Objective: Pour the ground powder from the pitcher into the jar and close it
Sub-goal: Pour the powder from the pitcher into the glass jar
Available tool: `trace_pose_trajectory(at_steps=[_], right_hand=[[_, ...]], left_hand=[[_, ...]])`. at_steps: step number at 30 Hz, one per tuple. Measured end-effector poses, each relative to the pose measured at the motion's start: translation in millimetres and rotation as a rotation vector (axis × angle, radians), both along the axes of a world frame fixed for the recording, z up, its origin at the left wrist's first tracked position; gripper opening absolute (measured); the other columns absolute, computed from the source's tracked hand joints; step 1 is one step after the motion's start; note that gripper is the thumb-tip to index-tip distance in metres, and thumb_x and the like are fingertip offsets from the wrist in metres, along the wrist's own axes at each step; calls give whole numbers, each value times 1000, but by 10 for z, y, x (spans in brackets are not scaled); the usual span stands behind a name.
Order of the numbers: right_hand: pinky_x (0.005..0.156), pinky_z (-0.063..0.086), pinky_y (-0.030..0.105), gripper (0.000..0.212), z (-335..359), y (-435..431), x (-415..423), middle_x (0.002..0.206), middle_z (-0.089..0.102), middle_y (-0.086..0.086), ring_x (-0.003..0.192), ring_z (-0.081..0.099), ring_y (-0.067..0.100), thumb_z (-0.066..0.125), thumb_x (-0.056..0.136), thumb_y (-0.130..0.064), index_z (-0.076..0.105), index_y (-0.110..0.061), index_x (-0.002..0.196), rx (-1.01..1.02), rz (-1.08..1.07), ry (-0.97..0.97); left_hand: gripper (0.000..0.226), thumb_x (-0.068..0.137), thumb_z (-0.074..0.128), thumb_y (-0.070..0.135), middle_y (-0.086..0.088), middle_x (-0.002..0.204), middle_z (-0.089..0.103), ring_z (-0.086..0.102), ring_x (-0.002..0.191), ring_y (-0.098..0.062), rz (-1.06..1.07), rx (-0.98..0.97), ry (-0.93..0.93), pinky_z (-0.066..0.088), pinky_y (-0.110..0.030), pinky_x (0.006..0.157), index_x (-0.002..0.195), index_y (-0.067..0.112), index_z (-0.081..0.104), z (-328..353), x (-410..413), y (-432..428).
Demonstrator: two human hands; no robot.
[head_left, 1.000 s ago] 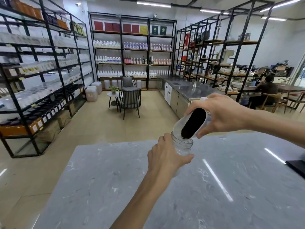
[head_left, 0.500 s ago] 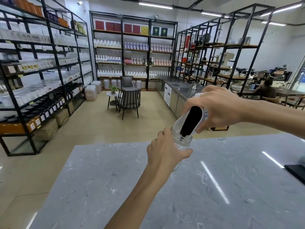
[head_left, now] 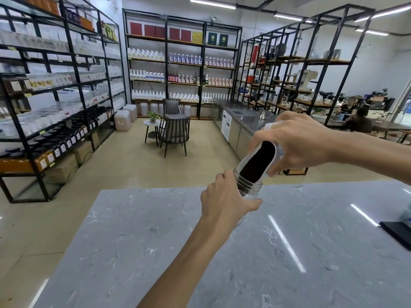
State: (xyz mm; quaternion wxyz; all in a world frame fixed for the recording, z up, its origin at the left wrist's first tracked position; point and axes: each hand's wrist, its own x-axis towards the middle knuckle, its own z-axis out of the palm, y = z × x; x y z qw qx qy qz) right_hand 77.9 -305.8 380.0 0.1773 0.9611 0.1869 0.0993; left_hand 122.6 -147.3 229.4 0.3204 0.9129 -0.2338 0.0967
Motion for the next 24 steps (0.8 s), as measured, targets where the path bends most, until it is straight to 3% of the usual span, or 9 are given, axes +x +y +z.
trace_pose_trajectory(at_steps=[15, 24], right_hand=[[102, 30, 37, 64, 1, -27, -31, 101, 66, -20, 98, 60, 11, 79, 67, -61, 46, -50, 120, -11, -13, -27], [102, 28, 36, 63, -13, -35, -38, 102, 63, -22, 99, 58, 11, 81, 68, -58, 47, -50, 121, -38, -26, -15]], left_hand=[[74, 69, 74, 69, 3, 98, 52, 55, 85, -22, -13, 19, -23, 35, -32, 68, 112, 16, 47, 51, -31, -36], [75, 68, 74, 71, 2, 96, 51, 46, 80, -21, -22, 40, -4, 35, -33, 68, 111, 15, 47, 18, -6, -80]])
